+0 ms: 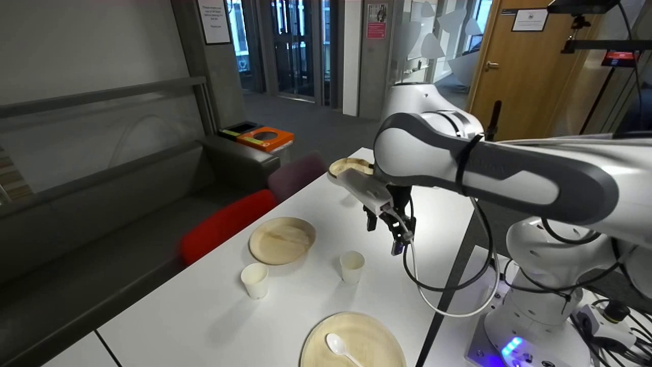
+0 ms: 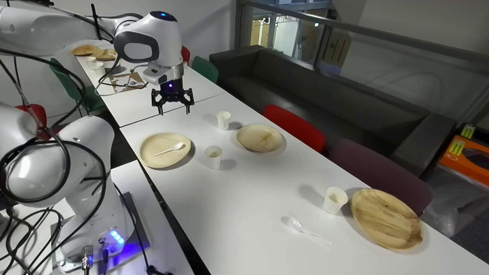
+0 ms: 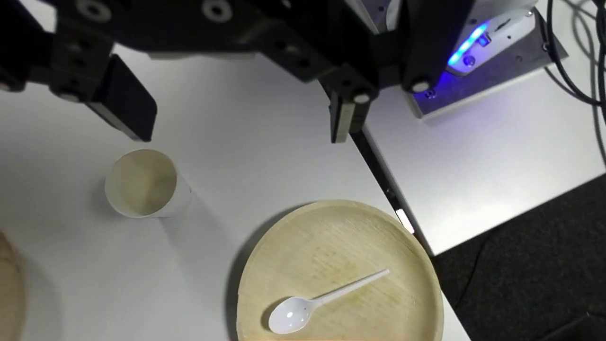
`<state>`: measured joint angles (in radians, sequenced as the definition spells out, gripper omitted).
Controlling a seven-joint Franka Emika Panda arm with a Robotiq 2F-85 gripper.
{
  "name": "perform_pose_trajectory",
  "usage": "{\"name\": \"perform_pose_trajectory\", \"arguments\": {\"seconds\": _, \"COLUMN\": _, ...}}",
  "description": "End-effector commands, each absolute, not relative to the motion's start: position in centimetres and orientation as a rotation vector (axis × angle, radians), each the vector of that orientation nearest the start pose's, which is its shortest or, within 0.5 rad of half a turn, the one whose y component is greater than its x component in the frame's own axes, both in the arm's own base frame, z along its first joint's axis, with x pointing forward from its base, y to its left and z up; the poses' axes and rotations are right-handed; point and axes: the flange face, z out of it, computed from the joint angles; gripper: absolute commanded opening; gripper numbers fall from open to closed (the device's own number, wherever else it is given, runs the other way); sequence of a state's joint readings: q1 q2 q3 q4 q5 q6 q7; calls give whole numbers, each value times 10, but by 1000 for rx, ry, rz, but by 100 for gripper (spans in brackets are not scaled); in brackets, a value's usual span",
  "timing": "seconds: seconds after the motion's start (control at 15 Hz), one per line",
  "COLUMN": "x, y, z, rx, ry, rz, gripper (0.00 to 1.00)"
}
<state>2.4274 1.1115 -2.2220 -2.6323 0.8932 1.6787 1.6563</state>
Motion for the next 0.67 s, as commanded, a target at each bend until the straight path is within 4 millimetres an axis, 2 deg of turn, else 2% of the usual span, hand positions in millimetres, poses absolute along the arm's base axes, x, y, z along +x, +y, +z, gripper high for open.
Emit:
{"name": "perform_pose_trajectory", "arguments": {"seconds": 0.0, "x": 325, "y": 160, "z": 426, "rx": -1956, "ry": 2447, "rz": 9, "gripper": 100}}
{"name": "perform_pose_trajectory", "arguments": {"seconds": 0.13, "x": 332, "y": 167, "z": 425, "rx": -2103, "ry": 2344, "rz": -28, "gripper": 100}}
{"name": "perform_pose_trajectory", "arguments": {"seconds": 0.33, "x": 356, "y": 170, "z": 426, "rx": -2296, "ry": 2147, "rz": -35, "gripper": 100}}
{"name": "perform_pose_trajectory", "arguments": {"seconds": 0.6, "x": 381, "y": 172, "z": 415, "rx": -2527, "ry": 1885, "rz": -41, "gripper": 100}}
